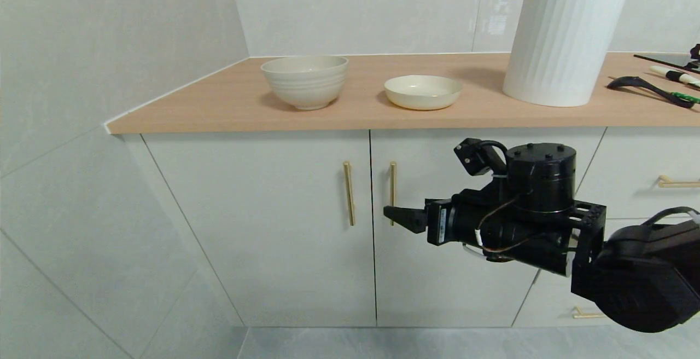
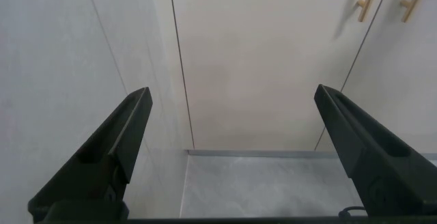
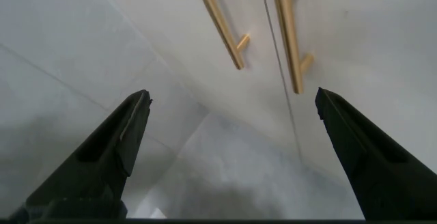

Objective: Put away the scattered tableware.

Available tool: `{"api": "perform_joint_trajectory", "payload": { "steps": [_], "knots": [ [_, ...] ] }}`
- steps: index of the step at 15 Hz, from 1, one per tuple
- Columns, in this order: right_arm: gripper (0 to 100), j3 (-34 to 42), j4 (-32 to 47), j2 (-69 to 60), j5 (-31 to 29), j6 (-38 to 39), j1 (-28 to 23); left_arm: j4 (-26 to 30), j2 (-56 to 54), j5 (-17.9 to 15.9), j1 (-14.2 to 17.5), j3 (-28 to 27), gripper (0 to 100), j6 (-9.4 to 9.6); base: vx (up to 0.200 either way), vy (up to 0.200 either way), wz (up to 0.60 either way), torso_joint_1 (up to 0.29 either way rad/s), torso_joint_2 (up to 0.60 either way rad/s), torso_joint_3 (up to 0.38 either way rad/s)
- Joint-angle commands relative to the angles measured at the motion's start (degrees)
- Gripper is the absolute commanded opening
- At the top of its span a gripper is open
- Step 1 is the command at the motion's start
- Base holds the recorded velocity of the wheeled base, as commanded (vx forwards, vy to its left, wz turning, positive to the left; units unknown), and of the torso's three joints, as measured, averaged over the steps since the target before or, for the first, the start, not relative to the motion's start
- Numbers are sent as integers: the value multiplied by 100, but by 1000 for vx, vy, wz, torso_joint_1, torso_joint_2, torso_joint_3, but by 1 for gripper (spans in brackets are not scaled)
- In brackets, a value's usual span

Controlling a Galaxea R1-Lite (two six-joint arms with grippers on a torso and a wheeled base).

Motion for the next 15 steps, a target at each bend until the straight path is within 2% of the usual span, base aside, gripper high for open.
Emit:
{"api": "perform_joint_trajectory", "payload": {
  "steps": [1, 9, 15],
  "knots": [
    [100, -335, -10, 318, 4, 234, 12, -1, 0, 1, 2, 0, 100, -2, 0, 0, 0, 0, 0, 0],
    [100, -1355, -1, 1180, -260, 322, 56, -1, 0, 1, 2, 0, 100, -2, 0, 0, 0, 0, 0, 0],
    [100, -1706, -1, 1426, -347, 314, 56, -1, 0, 1, 2, 0, 100, -2, 0, 0, 0, 0, 0, 0]
  ]
}}
